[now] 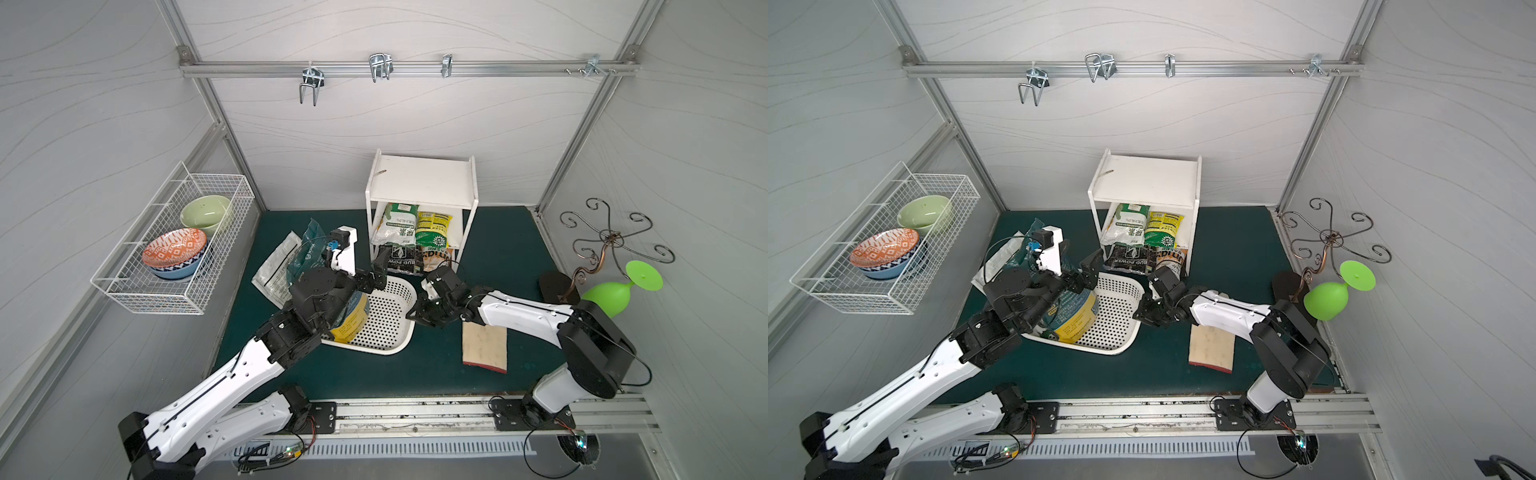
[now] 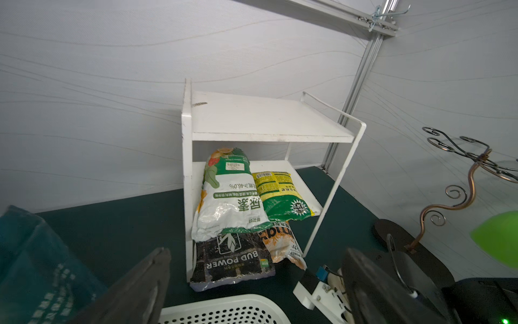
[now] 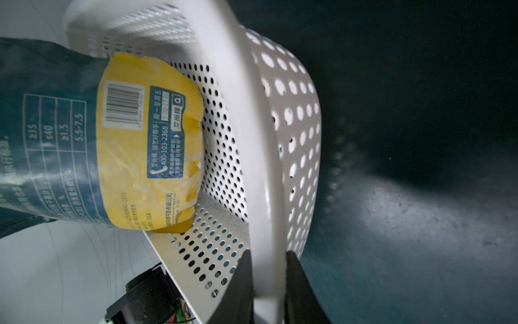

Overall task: Take down the fertilizer bag from the shelf
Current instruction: Move the storage box to the center of the board, then pick up the fertilizer bag from the shelf.

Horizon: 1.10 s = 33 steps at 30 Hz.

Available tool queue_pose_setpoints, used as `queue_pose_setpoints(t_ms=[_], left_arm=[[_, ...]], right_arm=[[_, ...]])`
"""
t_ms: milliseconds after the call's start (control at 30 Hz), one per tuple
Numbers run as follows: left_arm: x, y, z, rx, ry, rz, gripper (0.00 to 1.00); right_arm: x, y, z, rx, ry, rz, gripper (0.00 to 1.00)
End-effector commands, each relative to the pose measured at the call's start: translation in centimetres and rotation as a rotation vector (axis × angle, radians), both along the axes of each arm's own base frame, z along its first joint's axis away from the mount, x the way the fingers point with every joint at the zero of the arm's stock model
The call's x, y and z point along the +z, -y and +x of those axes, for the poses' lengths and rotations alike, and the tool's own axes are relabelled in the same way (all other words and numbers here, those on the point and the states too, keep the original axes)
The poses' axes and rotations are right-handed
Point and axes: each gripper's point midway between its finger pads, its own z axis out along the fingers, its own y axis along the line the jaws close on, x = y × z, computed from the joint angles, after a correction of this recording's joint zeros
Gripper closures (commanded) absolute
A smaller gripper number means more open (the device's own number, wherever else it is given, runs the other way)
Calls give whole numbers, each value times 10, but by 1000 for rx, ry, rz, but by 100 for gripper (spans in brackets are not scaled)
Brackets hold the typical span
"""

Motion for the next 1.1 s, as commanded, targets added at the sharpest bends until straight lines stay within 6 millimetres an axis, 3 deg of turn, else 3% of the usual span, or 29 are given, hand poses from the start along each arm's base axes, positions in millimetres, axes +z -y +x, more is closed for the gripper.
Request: queue_pose_setpoints(t_ms=[0,233,467,567,667,733,900,1067], left_arm=[[4,25,2,-85,-74,-134,1],[-26,56,28,-76,-199,-282,1],[-72,63,63,91,-348,-413,2],[-98,50,78,212,-458,-568,5],[-122,36,95,290,-568,-762,16],[-123,35,106,286,-574,-789,20],[-116,33,127,320,-552,-778,19],[-131,31,147,339,-590,-869,24]], right_arm=[[23,22,15,-15,133,-26,45],[30,92,24,-82,178,-83,38],[38,138,25,-148,209,-106,38],[42,145,26,-163,222,-100,38],[41,146,25,-165,218,-90,37],[40,146,24,-162,213,-80,37],[38,146,23,-159,207,-75,37],[40,147,24,-164,220,-74,37]])
